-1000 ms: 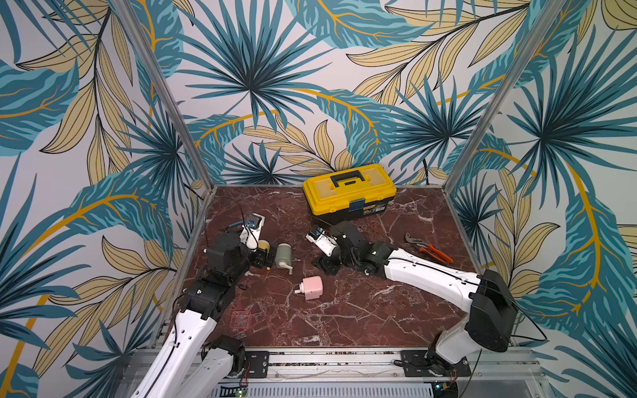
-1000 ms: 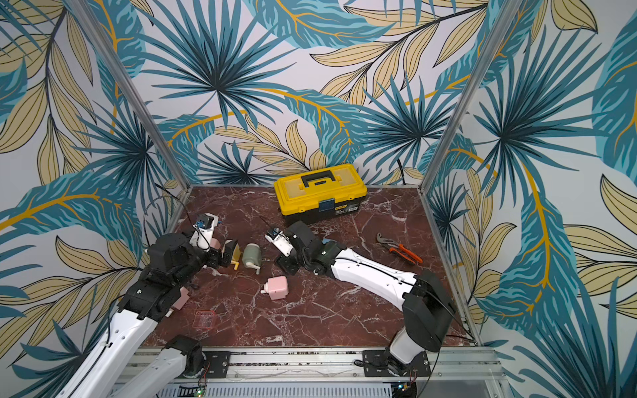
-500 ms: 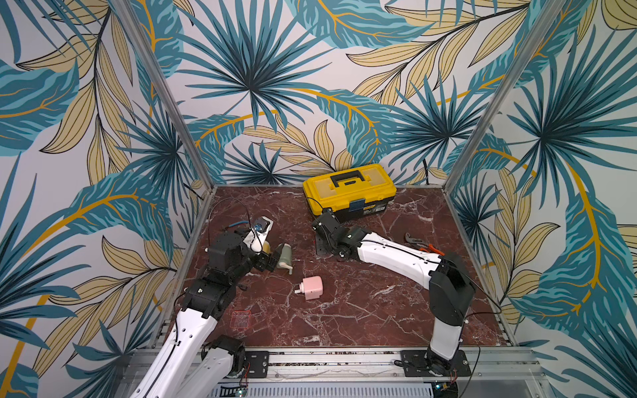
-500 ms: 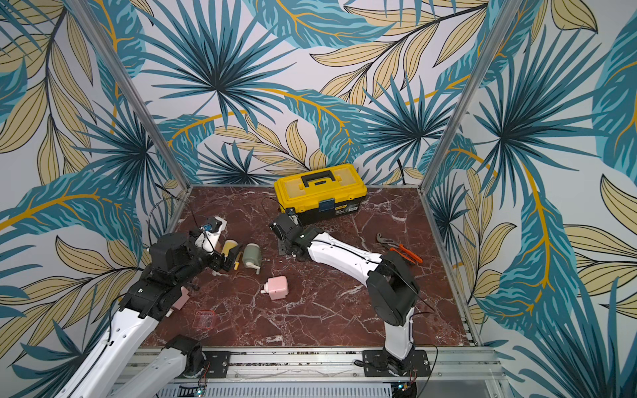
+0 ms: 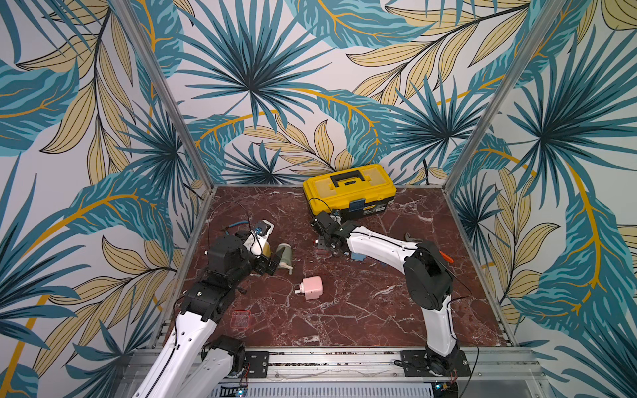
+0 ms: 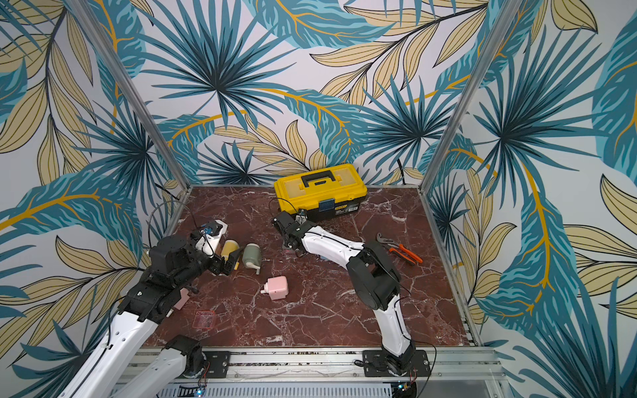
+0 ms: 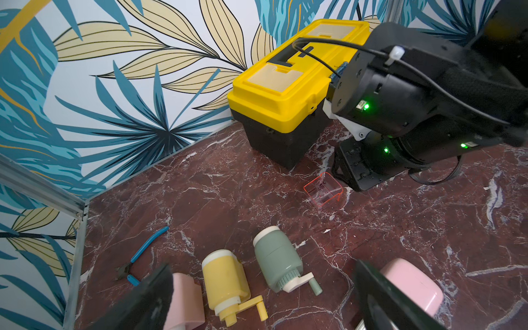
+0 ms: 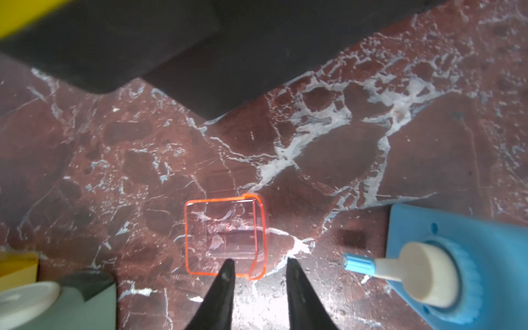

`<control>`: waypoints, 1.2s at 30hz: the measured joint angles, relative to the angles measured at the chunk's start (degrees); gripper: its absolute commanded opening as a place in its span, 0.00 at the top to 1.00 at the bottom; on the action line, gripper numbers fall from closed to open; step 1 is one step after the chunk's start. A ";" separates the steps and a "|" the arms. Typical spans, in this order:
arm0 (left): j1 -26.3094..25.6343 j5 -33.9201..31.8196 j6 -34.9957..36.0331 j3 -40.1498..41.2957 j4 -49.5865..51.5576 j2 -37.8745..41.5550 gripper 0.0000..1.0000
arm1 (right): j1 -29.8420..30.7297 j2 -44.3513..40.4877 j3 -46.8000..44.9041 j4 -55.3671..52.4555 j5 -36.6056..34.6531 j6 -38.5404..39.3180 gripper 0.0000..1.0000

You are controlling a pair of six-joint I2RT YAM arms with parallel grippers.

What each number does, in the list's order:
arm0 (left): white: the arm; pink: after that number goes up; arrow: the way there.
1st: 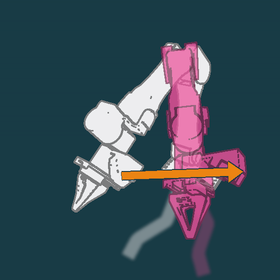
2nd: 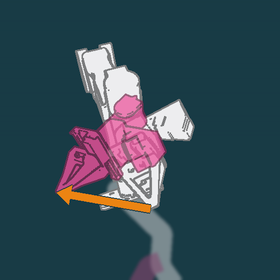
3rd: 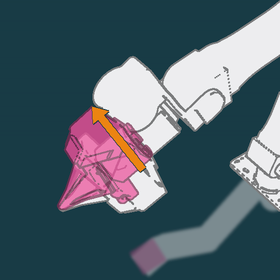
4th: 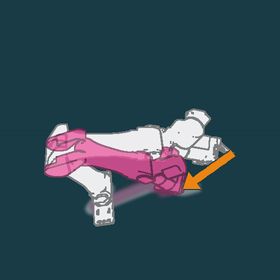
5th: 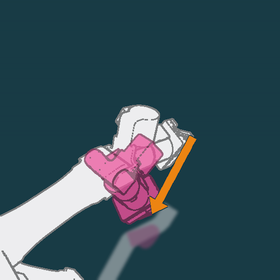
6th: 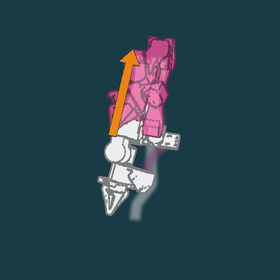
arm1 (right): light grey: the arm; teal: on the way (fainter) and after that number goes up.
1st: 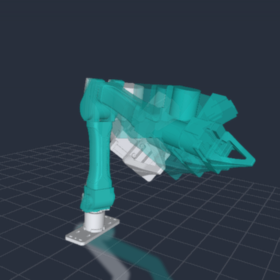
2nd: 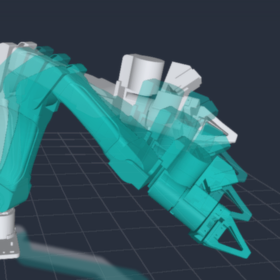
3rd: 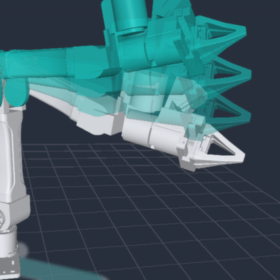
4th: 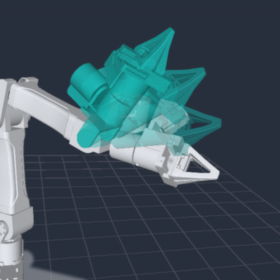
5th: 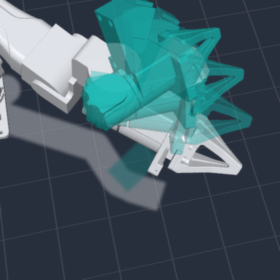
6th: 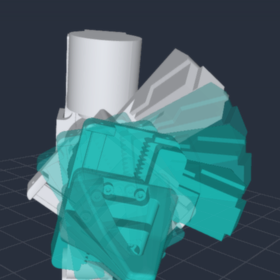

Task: Put the tray back into the pencil sharpener
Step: Pick up the container from the center of the board.

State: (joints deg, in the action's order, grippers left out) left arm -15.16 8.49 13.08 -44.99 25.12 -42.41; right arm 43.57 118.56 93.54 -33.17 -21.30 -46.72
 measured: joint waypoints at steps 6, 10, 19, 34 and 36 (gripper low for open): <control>0.00 0.50 -0.02 0.00 0.02 0.09 0.00 | -0.70 1.86 0.33 0.52 0.59 -1.11 0.69; 0.00 0.55 -0.02 0.02 0.04 0.07 0.00 | -1.05 4.39 0.98 1.29 1.60 -1.14 0.73; 0.00 0.72 -0.07 0.00 0.11 -1.73 0.00 | -1.73 6.88 2.89 1.68 2.45 -0.98 0.78; 0.00 0.83 0.00 -0.04 0.39 -3.23 0.00 | -2.56 9.81 6.56 -0.07 2.03 0.92 0.82; 0.00 0.85 0.00 -0.04 0.39 -3.23 0.00 | -2.56 9.90 6.56 -0.37 2.03 1.36 0.81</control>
State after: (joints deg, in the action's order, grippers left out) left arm -15.16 9.34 13.08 -45.04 25.52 -45.65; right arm 41.01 128.46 100.09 -33.54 -19.27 -45.36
